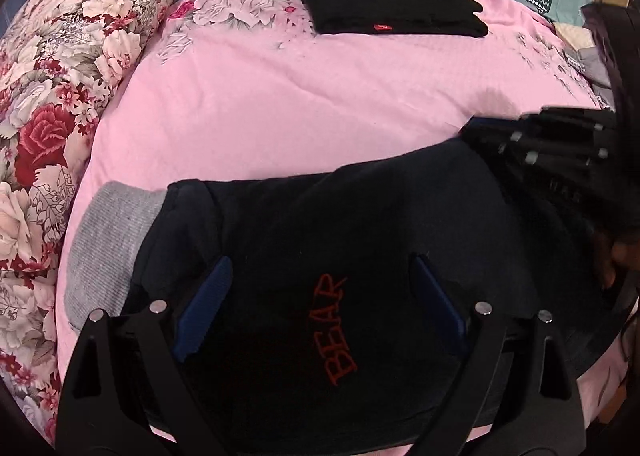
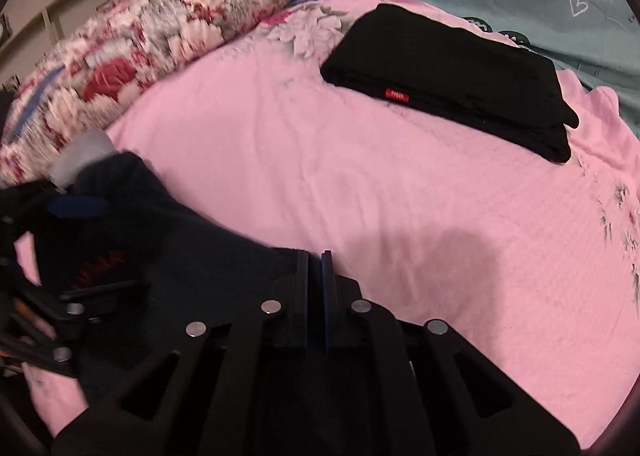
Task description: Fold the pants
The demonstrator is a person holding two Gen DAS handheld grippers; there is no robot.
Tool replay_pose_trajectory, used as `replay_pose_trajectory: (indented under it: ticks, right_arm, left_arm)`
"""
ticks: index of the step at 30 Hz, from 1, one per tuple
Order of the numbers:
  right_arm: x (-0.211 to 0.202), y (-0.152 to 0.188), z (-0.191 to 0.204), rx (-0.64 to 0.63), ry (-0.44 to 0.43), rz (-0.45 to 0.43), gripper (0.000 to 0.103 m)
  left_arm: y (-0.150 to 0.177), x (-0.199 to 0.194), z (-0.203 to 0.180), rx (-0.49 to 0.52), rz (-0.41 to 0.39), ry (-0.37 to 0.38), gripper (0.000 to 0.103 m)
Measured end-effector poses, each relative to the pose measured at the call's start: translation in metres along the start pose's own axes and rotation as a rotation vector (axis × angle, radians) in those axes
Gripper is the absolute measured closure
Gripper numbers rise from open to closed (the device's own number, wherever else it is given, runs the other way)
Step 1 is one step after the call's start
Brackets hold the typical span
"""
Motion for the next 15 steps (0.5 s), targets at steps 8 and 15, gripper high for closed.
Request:
replay_pose_trajectory:
  ticks: [8, 15]
  right_arm:
    - [-0.055, 0.025, -0.050, 0.230, -0.147, -0.044, 0.084]
    - [-0.016, 0.036, -0.028, 0.208, -0.180, 0.103, 0.081]
  left_arm:
    - [0.008, -0.017, 0.021, -0.066, -0.017, 0.073, 0.011]
    - [0.011, -0.005, 0.030, -0.059, 0.010, 0.035, 0.012]
Point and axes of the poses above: each gripper's, at about its wrist camera, not at the fingertips, and x roughly the way its jaws point, z to its left, y to its underside, the point moved 4 cm from there along x, roughly the way its jaws point, and after that the axes turned 15 degrees about z, right-handed, at the moved point
